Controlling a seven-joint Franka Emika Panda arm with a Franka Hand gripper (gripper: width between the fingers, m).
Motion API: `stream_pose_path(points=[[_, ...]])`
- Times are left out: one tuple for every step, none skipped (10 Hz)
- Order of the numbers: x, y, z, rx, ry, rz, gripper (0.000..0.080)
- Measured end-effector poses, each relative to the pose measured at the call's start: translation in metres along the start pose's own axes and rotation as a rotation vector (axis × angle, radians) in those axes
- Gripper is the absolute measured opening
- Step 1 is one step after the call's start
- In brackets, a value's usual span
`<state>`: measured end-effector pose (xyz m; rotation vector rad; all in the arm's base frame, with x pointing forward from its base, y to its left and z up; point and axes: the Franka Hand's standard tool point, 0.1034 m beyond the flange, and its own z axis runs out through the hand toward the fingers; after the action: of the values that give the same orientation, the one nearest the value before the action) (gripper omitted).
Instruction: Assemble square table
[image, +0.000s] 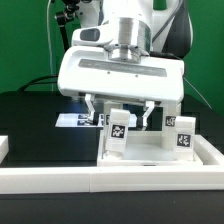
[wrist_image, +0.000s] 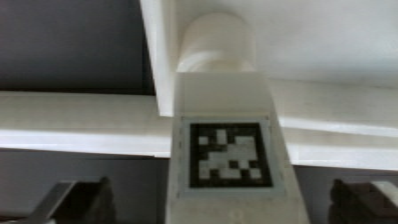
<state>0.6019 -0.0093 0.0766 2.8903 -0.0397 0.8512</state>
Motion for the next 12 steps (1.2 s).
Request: stream_pose_path(points=[[0.000,0.000,0.000,0.000,0.000,0.000,0.0628],[0.000,0.001,0.000,-0.001,0.000,-0.002,0.0646],[0.004,0.005,-0.003,-0.002,0.003,-0.009,0.0646],[0.009,0.006,-0.007,0.000,0.007,-0.008,0.0649],[0.015,0.008,-0.011,0.001,0.015,-0.007,0.0649],[0.016,0.008,-0.013,0.006,0.001,-0.006,0.0649],[0.017,0.008,-0.013,0.015,-0.027,-0.001,0.0649],[0.018,0.008,-0.013,0.016,-0.033,0.001,0.0649],[0.013,0.004,-0.009,0.040,-0.122,0.006,0.0649],[0.015,0.002,-0.007,0.053,-0.168,0.010,0.0649],[0.008,-0.002,-0.005,0.077,-0.271,0.016,0.0649],[0.007,-0.004,-0.004,0.100,-0.376,0.023,0.0649]])
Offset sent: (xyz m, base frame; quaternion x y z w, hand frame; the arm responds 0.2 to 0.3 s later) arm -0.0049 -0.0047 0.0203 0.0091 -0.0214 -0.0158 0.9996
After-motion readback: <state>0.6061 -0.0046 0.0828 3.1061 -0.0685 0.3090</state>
